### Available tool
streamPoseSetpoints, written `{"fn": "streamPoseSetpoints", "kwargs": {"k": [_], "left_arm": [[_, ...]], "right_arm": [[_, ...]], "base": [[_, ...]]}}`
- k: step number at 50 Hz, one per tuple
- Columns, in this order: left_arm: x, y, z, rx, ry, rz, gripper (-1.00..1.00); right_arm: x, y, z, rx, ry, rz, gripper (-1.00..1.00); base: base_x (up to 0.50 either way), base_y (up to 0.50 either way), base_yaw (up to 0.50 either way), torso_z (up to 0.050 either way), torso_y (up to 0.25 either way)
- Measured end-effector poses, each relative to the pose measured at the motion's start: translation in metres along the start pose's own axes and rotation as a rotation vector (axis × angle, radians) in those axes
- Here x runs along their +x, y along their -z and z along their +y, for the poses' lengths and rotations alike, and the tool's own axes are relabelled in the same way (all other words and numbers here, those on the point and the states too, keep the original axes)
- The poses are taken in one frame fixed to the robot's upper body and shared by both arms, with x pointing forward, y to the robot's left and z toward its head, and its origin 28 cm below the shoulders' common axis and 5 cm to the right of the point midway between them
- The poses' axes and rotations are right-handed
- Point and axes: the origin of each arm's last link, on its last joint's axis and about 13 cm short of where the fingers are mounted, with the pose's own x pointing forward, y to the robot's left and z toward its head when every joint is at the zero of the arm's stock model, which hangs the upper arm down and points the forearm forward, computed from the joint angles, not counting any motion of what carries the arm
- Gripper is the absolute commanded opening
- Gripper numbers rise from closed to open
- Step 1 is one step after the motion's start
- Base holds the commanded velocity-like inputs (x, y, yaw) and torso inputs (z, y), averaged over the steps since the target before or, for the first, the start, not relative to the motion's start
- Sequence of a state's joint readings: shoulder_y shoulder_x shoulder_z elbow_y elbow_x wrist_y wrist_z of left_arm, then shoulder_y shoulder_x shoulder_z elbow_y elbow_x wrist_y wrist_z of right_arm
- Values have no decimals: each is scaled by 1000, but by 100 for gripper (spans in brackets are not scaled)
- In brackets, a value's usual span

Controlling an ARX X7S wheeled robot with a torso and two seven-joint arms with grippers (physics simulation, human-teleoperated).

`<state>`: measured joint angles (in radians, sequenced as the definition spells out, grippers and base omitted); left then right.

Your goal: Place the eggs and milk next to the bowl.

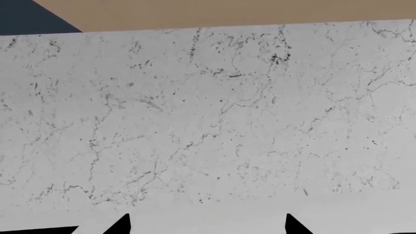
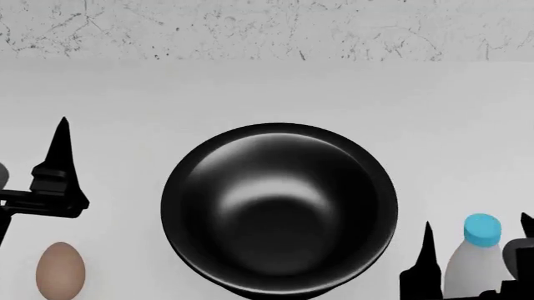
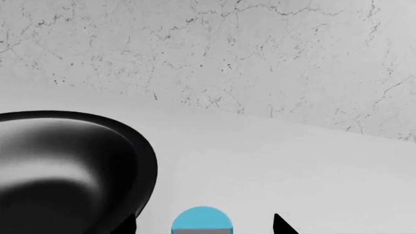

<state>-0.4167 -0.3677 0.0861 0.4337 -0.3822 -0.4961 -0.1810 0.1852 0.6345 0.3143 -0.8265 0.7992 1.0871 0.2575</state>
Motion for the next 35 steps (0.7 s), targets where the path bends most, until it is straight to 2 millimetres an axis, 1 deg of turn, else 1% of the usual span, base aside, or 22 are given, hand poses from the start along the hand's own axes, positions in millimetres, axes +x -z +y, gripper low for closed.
{"fn": "streamPoseSetpoints", "kwargs": {"k": [2,3,12,21,27,35], "left_arm": [[0,0,0,0,-1,0,100],[0,0,0,1,-1,0,100],[-2,1,1,0,-2,0,100],[-2,2,1,-1,-4,1,100],[-2,2,1,-3,-4,-1,100],[-3,1,2,-3,-6,-4,100]], "right_arm": [[0,0,0,0,-1,0,100],[0,1,0,-1,-1,0,-100],[-1,-1,1,-6,-2,-3,-100],[0,-6,2,-16,-8,-15,-100],[6,-13,1,-27,-4,-33,-100],[18,-18,0,-33,3,-49,-100]], "base": [[0,0,0,0,0],[0,0,0,0,0],[0,0,0,0,0],[0,0,0,0,0],[0,0,0,0,0],[0,0,0,0,0]]}}
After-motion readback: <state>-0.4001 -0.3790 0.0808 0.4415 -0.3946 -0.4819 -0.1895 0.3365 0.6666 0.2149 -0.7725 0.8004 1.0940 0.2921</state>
